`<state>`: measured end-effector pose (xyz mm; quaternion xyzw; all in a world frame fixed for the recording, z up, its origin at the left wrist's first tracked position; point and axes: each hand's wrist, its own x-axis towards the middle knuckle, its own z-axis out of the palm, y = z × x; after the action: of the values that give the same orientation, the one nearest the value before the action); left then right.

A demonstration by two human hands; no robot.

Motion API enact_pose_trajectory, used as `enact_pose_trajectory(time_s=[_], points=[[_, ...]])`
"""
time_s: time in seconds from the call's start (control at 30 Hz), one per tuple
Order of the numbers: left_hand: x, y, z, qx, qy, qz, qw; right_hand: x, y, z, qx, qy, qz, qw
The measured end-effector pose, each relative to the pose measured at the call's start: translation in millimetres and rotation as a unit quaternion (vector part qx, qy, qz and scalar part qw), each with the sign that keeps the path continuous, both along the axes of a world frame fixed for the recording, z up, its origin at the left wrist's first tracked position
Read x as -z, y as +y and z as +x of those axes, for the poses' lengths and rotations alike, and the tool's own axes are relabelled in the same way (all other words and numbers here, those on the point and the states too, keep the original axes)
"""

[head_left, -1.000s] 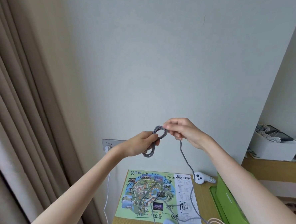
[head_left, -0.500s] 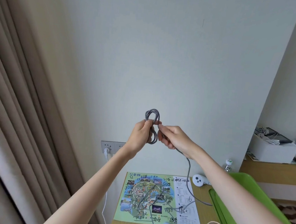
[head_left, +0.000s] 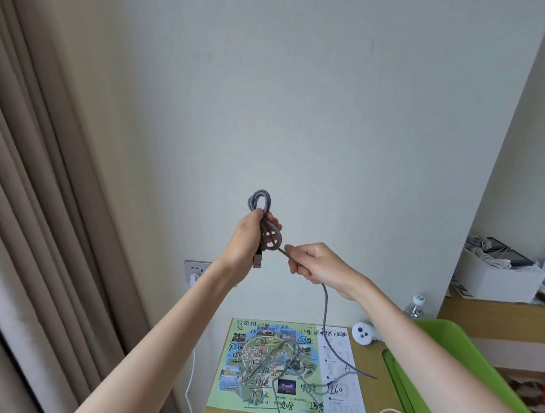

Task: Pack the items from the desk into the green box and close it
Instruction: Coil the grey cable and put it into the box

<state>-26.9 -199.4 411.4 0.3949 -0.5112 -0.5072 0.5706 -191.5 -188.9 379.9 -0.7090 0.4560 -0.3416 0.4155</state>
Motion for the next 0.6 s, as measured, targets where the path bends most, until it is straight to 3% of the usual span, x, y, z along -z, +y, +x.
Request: enact_pose_trajectory(time_s=[0.1,0.17,0.37,0.5,0.6], points=[[-7,0,6,0.036,0.164,0.05,0.984,-3,-1,-2,0.022,-0.006,-0.01,1.0],[-8,-1,12,0.011,0.175,0.057,0.983,-6,0,-5,0.029,-0.004,-0.008,1.0],[2,-9,34,-0.062,-0.076,0.008,0.995,-22,1,-20,0.022,-0.053,-0.007,0.998],[15,-9,33,-0.066,-0.236,-0.057,0.968,-33,1,-22,0.006,-0.071,-0.036,0.997],[24,-7,26,-0.014,-0.322,-0.087,0.942,-36,-2,-19,0.019,-0.06,-0.069,0.996]])
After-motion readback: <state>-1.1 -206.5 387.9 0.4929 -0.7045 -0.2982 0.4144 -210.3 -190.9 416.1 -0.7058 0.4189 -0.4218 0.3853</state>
